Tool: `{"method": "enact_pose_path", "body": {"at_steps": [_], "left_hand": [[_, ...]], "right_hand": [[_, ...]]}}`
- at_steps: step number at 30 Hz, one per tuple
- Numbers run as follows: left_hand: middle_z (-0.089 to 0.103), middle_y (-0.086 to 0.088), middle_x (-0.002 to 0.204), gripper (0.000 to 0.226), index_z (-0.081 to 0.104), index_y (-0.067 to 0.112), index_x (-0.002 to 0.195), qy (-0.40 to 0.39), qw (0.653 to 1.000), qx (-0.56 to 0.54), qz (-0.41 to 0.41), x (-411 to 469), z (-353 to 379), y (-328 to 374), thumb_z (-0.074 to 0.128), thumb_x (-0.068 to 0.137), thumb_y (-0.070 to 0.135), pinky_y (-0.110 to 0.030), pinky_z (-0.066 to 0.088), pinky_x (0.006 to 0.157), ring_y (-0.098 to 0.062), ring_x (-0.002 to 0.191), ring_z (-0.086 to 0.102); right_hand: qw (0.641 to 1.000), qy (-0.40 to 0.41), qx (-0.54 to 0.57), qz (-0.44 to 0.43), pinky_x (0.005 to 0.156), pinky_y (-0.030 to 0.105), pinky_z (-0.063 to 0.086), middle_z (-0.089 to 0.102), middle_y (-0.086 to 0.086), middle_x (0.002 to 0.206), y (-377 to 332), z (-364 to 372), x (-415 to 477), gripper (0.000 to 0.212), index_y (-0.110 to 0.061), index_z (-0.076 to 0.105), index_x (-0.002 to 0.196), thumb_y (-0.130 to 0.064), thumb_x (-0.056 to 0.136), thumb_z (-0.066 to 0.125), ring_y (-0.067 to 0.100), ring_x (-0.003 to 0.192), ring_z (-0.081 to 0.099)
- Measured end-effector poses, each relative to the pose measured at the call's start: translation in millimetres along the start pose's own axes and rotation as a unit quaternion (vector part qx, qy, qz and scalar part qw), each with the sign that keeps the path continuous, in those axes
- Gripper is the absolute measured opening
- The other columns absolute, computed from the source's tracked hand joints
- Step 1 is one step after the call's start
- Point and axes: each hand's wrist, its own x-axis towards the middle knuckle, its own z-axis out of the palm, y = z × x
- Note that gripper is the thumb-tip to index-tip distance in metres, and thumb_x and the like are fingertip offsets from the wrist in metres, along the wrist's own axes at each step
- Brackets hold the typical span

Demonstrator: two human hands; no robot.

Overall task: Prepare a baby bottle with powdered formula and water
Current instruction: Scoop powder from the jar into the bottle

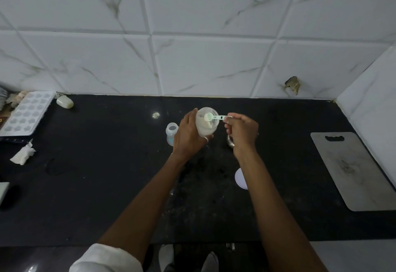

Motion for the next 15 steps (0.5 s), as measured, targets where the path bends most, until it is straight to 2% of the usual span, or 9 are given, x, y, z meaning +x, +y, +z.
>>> {"method": "enact_pose_path", "body": {"at_steps": [4, 8, 13, 15], "left_hand": [[0.057, 0.001, 0.136, 0.087, 0.045, 0.018, 0.14, -0.017, 1.0, -0.017, -0.01, -1, 13, -5, 0.087, 0.069, 0.045, -0.042, 0.048, 0.105, -0.017, 0.128, 0.052], [0.057, 0.006, 0.137, 0.079, 0.045, 0.025, 0.139, -0.026, 0.998, -0.049, -0.018, -10, 29, -7, 0.084, 0.073, 0.044, -0.039, 0.047, 0.108, -0.014, 0.128, 0.053], [0.057, 0.005, 0.135, 0.079, 0.046, 0.024, 0.139, -0.039, 0.997, -0.058, -0.036, -18, 51, -21, 0.081, 0.072, 0.047, -0.037, 0.047, 0.107, -0.014, 0.126, 0.054], [0.059, 0.003, 0.133, 0.078, 0.049, 0.021, 0.138, -0.036, 0.997, -0.063, -0.037, -21, 57, -26, 0.084, 0.072, 0.041, -0.034, 0.047, 0.106, -0.015, 0.124, 0.055]], "right_hand": [[1.0, 0.002, 0.009, 0.009, 0.058, 0.021, 0.053, 0.077, 0.011, 0.082, 3, -5, 3, 0.015, -0.012, 0.078, 0.09, 0.001, 0.082, 0.075, 0.014, 0.068, 0.069], [0.999, 0.014, 0.019, 0.026, 0.061, 0.023, 0.055, 0.078, 0.011, 0.083, 8, -10, 7, 0.015, -0.011, 0.078, 0.092, 0.001, 0.084, 0.073, 0.015, 0.07, 0.072], [0.998, 0.023, 0.045, 0.045, 0.064, 0.023, 0.058, 0.077, 0.016, 0.088, 20, -13, 12, 0.013, -0.005, 0.075, 0.096, 0.003, 0.087, 0.07, 0.019, 0.073, 0.075], [0.997, 0.02, 0.049, 0.056, 0.066, 0.023, 0.059, 0.077, 0.017, 0.092, 27, -12, 15, 0.012, -0.004, 0.074, 0.097, 0.004, 0.088, 0.07, 0.021, 0.077, 0.076]]}}
